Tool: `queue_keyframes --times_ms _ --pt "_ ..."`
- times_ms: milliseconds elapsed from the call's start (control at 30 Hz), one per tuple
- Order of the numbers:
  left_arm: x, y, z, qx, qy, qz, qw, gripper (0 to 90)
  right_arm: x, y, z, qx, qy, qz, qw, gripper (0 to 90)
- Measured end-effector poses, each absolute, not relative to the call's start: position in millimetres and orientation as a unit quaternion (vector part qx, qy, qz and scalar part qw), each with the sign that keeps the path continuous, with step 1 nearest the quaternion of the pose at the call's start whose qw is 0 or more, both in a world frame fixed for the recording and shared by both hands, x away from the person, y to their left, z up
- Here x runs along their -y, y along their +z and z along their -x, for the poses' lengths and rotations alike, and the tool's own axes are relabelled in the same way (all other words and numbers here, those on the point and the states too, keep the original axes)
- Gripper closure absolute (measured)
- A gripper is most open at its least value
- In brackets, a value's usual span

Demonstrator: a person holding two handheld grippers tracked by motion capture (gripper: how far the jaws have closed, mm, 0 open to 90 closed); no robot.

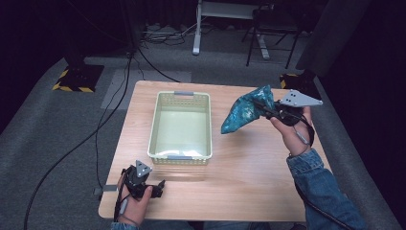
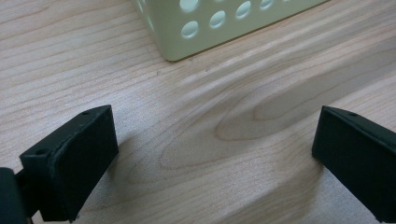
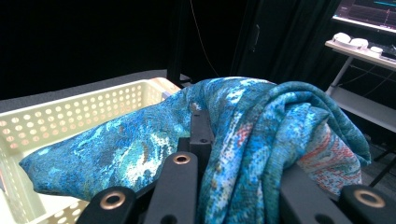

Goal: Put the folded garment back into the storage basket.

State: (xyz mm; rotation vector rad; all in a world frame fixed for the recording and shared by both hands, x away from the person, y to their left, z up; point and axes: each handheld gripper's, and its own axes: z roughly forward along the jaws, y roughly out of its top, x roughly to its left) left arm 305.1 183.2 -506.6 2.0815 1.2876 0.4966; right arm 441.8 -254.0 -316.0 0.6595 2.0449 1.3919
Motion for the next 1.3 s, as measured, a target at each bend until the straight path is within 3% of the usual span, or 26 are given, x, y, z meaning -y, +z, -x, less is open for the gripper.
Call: queue_keyframes --times_ms 1300 --pt "-183.5 -506.5 -304.4 -0.491 0.190 -0.790 0.315 0.0 188.4 -299.1 -452.9 -0.757 0.551 -0.206 0.284 81.1"
